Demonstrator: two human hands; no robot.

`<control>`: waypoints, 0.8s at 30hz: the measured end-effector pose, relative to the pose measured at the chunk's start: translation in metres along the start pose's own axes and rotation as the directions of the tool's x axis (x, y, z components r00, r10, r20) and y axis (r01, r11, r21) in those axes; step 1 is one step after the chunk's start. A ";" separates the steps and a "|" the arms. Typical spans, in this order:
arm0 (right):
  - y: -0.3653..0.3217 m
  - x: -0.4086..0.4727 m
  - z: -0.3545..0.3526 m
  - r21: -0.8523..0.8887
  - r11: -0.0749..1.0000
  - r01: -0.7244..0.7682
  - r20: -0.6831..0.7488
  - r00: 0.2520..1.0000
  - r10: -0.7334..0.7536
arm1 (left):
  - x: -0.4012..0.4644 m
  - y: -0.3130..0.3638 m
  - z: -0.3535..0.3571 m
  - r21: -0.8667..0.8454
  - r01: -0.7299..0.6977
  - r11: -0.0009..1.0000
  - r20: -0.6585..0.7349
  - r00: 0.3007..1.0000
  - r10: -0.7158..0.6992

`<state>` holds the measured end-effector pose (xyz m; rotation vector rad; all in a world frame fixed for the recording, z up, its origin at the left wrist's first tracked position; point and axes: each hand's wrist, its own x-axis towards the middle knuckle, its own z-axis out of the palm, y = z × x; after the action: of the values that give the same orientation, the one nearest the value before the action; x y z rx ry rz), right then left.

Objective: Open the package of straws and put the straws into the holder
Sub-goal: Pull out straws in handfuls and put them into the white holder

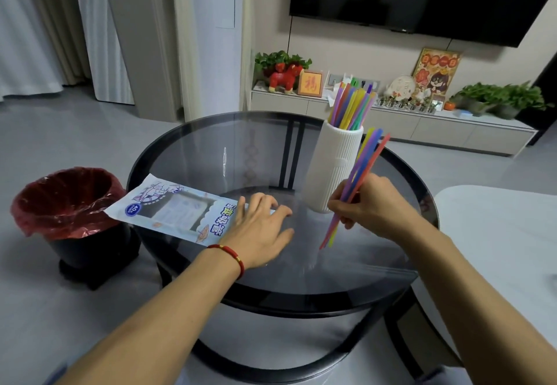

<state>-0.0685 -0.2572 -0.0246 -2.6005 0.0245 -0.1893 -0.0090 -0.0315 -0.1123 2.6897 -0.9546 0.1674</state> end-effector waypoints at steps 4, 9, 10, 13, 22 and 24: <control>0.006 -0.002 0.007 0.028 0.999 -0.018 -0.007 1.000 0.018 | -0.004 -0.003 0.005 0.010 0.004 1.000 0.071 0.997 -0.004; -0.009 -0.001 -0.021 0.252 0.967 0.024 -0.205 0.978 0.030 | 0.000 0.000 0.002 -0.077 0.026 0.997 0.020 1.000 -0.024; -0.012 0.001 -0.031 0.376 0.925 0.052 -0.280 0.958 0.060 | 0.000 0.001 0.002 -0.085 0.027 0.996 -0.002 1.000 -0.027; -0.024 0.014 -0.067 0.568 0.805 0.172 -0.484 0.860 0.158 | 0.000 0.002 0.001 -0.112 0.017 0.994 -0.039 0.999 -0.022; -0.052 0.059 -0.107 0.231 0.968 0.102 -0.583 0.811 0.054 | 0.000 0.003 0.000 -0.161 0.011 0.987 -0.043 0.999 -0.018; -0.058 0.068 -0.103 0.126 0.989 0.080 -0.548 0.836 0.002 | 0.000 0.003 0.000 -0.161 0.011 0.987 -0.047 0.999 -0.019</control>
<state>-0.0166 -0.2628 0.1011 -2.3174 0.1563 -0.9141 -0.0113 -0.0337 -0.1115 2.5328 -0.8936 0.1450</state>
